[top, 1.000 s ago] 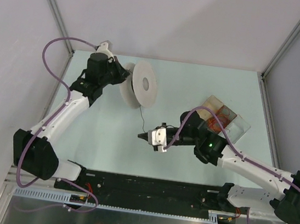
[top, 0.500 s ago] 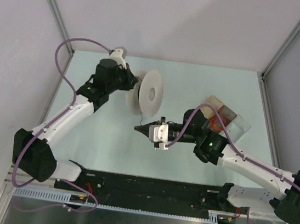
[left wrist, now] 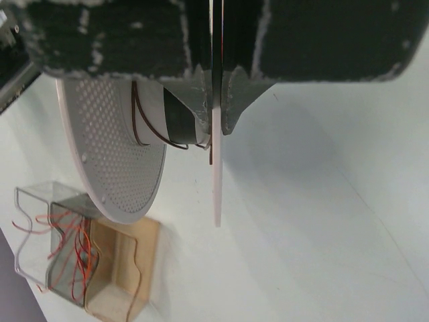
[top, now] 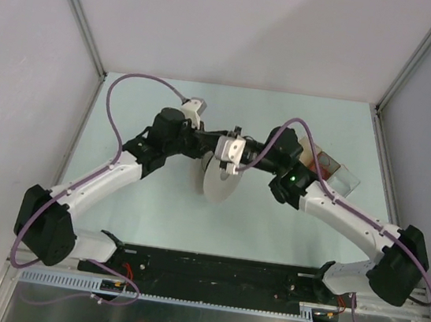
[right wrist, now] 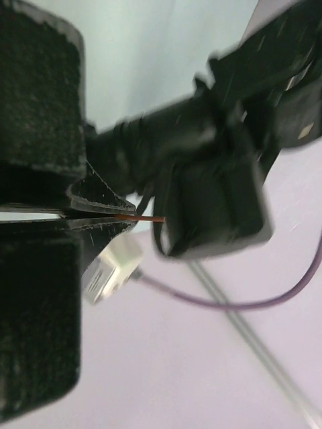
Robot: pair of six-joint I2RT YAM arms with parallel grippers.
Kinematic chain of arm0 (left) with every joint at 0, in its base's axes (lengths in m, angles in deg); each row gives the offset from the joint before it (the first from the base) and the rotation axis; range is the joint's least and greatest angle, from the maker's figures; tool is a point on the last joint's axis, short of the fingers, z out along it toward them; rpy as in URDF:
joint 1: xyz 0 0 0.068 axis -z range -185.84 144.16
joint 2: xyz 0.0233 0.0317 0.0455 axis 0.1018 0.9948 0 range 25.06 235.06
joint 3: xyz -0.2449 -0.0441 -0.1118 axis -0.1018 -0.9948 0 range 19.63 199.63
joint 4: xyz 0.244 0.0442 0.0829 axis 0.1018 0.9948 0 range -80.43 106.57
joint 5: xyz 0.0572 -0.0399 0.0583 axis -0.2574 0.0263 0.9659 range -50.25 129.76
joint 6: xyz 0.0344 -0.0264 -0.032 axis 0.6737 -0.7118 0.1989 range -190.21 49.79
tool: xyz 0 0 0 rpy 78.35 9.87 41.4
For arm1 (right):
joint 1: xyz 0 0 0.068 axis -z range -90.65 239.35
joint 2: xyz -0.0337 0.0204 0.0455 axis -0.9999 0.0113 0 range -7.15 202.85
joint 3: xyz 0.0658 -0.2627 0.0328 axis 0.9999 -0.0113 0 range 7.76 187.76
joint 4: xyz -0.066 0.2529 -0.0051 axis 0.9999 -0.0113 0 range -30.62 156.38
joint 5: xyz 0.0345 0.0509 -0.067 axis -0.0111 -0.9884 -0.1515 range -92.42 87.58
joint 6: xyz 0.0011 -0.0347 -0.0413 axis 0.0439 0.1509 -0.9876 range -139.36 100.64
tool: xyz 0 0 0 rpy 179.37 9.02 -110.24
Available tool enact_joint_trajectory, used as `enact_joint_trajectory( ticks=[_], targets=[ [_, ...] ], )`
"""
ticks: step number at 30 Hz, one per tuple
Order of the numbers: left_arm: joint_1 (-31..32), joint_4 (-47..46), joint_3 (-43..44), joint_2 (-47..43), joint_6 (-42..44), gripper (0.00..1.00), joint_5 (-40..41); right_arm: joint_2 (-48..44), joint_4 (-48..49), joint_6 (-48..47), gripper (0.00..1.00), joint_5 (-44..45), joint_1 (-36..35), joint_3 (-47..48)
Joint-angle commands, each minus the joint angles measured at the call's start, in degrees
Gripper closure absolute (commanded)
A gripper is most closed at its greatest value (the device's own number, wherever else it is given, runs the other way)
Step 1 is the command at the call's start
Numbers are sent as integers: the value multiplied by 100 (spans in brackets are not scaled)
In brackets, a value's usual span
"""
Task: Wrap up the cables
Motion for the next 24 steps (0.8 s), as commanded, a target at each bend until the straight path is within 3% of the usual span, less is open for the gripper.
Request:
enact_joint_trajectory(
  ticks=[1,13,24],
  targets=[
    [88,-553,-168,-526,261,100,-520,253,768,324,100,66,472,476],
    [-5,-597,-771,-1289,842,100,-1140,498,516,789,100,-93,1837,716],
    [-1216,-1305,-467,-1552,-290,100,-3133,612,-780,2023,100,-632,3160,752]
  ],
)
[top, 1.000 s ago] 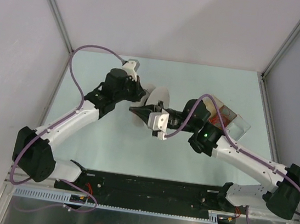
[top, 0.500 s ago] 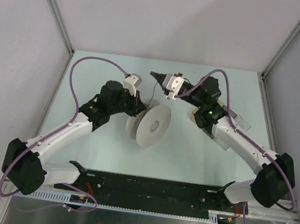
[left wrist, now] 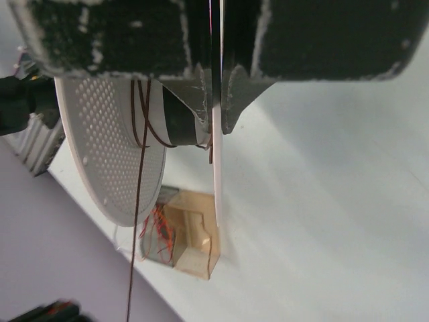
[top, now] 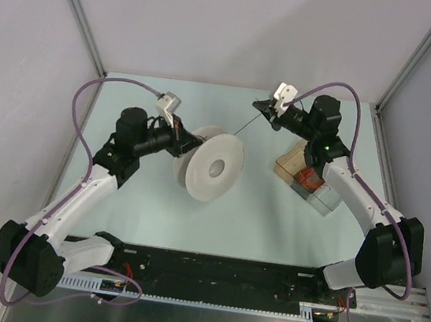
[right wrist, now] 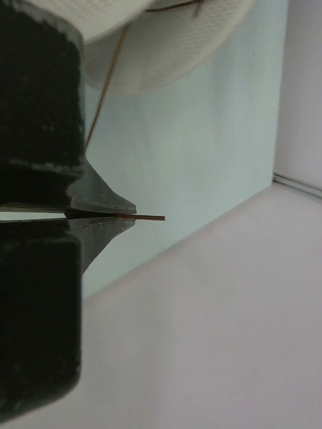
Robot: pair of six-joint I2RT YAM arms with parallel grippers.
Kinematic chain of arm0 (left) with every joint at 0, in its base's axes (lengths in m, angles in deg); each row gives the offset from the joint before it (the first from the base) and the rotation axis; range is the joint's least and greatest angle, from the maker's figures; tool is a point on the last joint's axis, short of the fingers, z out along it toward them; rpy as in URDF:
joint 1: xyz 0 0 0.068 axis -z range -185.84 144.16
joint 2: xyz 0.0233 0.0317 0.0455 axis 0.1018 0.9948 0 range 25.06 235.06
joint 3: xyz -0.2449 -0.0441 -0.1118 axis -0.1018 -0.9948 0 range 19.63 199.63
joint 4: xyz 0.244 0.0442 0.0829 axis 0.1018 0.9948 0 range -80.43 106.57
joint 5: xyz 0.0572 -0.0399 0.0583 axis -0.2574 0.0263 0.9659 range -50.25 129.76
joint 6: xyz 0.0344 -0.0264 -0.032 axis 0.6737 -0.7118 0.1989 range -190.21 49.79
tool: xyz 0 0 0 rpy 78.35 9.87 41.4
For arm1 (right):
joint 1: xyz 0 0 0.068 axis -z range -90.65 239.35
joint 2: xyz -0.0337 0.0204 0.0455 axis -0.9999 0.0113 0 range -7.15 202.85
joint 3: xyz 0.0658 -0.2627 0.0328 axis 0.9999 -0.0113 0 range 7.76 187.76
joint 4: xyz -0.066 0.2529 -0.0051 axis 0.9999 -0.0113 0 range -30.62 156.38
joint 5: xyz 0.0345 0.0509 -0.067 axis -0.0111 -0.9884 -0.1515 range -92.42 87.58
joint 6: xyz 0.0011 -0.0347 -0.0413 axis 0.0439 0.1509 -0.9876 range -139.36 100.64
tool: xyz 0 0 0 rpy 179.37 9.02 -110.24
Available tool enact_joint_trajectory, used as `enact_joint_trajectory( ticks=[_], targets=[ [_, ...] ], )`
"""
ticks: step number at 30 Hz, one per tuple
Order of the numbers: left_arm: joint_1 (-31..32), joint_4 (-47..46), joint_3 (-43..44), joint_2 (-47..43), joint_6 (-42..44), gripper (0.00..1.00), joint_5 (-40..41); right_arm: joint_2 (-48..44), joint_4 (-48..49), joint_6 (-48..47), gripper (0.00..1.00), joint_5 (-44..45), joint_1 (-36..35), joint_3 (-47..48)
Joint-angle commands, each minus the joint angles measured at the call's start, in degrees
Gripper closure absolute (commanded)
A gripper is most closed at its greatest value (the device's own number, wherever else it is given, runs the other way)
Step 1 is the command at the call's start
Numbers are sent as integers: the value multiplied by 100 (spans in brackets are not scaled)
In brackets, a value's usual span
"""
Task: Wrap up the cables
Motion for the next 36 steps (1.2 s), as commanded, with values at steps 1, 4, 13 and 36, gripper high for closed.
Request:
enact_joint_trajectory(
  ticks=[1,4,13,36],
  targets=[
    [-472,-799,374,-226,-820,100,-1280,-20,-250,883,100,-192,487,267],
    [-873,-1076,578,-96,-1544,100,-1566,-68,-351,1528,100,-368,706,264],
    [-1514,-2190,940,515,-4419,100,-2000,-290,-90,3202,100,-634,636,179],
    [-2111,-1681,1581,1367,-7246,100,-1515,-1372,-273,1354,100,592,-1260,-577]
  ],
)
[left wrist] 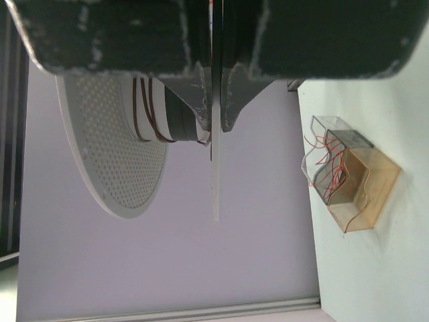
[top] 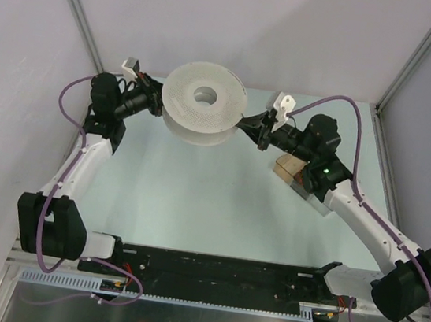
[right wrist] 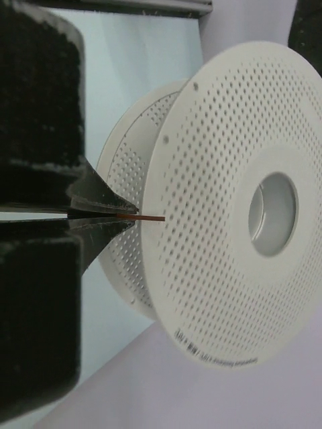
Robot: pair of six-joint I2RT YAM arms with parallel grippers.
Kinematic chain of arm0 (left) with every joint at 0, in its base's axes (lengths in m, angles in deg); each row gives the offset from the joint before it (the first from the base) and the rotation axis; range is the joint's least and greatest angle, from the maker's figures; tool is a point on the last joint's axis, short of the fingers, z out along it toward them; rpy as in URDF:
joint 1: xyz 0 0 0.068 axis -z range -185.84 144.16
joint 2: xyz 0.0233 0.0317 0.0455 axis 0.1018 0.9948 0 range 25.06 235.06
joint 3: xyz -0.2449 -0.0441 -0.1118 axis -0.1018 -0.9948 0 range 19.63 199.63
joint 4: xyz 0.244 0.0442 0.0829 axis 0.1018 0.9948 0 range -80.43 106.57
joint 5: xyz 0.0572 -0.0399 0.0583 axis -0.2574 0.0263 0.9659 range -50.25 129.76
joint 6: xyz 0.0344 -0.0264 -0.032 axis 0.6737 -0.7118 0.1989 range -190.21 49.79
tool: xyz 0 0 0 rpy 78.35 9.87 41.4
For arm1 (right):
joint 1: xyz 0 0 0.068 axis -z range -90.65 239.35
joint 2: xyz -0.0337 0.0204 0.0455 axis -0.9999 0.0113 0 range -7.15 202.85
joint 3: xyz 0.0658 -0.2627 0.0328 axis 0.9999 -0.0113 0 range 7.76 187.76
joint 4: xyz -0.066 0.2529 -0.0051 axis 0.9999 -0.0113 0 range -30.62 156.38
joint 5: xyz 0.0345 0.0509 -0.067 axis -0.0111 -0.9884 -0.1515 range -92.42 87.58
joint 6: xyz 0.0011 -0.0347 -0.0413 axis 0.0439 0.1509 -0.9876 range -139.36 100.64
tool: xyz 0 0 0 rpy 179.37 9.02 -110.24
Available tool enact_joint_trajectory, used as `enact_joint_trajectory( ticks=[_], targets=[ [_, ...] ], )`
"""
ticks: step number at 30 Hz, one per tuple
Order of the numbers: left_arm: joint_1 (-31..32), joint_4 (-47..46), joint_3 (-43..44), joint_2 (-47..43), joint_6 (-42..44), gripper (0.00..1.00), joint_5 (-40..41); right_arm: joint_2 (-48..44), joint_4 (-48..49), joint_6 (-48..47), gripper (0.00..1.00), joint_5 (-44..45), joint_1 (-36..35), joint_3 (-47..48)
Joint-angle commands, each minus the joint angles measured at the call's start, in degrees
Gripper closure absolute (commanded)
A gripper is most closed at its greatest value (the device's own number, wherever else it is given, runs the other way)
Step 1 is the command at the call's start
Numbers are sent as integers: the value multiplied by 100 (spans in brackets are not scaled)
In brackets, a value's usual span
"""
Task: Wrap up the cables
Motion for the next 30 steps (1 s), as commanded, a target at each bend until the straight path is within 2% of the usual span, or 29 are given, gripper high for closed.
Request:
enact_joint_trajectory(
  ticks=[1,7,17,30],
  targets=[
    [-82,240,480,11,-486,100,388,-243,-36,-923,100,575,-520,-93],
    [-56,1023,663,-7,-446,100,633,-264,679,-2245,100,1654,-1532,-387],
    [174,1265,555,-287,-135,100,1091,308,1806,-4099,100,2768,-2671,-547],
    [767,1360,326,-970,1045,100,2538,1135,2645,-5872,100,3448,-3213,-547]
  ],
)
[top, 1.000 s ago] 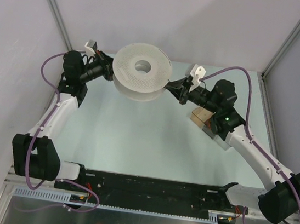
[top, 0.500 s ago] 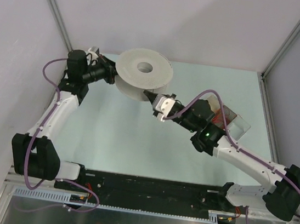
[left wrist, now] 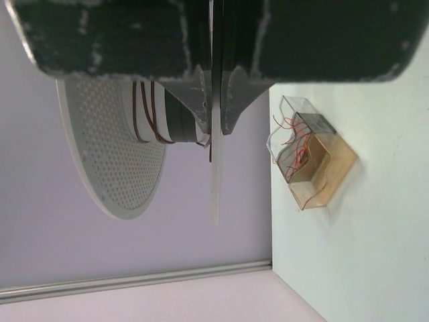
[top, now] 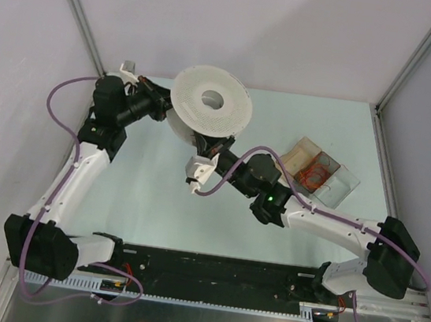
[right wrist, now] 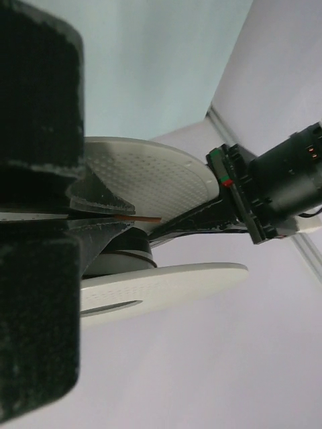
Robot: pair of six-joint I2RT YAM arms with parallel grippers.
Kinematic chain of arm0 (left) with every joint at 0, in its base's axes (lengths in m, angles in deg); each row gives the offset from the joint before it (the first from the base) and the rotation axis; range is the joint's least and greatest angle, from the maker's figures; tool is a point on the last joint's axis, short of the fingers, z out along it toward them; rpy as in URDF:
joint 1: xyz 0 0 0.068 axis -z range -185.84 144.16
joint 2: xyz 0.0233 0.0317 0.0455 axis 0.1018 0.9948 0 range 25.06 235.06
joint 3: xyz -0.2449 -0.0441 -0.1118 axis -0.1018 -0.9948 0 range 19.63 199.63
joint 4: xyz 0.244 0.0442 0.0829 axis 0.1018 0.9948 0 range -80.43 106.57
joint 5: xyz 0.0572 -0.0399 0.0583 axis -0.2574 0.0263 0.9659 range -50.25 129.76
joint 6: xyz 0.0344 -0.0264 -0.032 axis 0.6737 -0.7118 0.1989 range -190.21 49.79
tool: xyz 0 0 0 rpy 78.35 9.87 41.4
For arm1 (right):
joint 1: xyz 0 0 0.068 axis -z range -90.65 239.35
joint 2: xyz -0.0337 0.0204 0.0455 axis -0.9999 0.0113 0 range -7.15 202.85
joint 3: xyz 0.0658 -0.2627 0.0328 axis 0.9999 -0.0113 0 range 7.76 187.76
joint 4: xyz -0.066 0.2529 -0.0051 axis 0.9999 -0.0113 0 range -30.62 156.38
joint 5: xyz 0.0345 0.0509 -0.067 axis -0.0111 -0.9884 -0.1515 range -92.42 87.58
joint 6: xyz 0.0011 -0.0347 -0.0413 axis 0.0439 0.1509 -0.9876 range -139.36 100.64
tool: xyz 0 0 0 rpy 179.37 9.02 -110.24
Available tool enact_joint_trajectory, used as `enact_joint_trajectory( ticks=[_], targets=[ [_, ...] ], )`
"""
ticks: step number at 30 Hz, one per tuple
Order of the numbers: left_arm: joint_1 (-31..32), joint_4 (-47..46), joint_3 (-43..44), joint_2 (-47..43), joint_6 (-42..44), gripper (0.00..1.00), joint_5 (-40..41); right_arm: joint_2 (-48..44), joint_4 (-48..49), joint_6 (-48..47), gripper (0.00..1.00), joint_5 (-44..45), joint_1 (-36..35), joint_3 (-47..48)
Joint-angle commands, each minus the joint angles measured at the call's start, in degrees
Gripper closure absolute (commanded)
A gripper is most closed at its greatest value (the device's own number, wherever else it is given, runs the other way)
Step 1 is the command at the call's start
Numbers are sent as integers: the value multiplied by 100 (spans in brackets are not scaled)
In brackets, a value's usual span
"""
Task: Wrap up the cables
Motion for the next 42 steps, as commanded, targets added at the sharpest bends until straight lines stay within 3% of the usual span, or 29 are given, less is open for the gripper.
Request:
enact_joint_trajectory(
  ticks=[1,18,42],
  targets=[
    [212,-371,-7,-372,286,100,1097,342,552,-825,100,-13,-314,-12],
    [693,-420,-799,-847,283,100,1649,1352,1474,-1931,100,702,-304,78],
    [1106,-894,-1543,-610,152,100,1619,2269,2055,-2551,100,387,426,357]
  ],
)
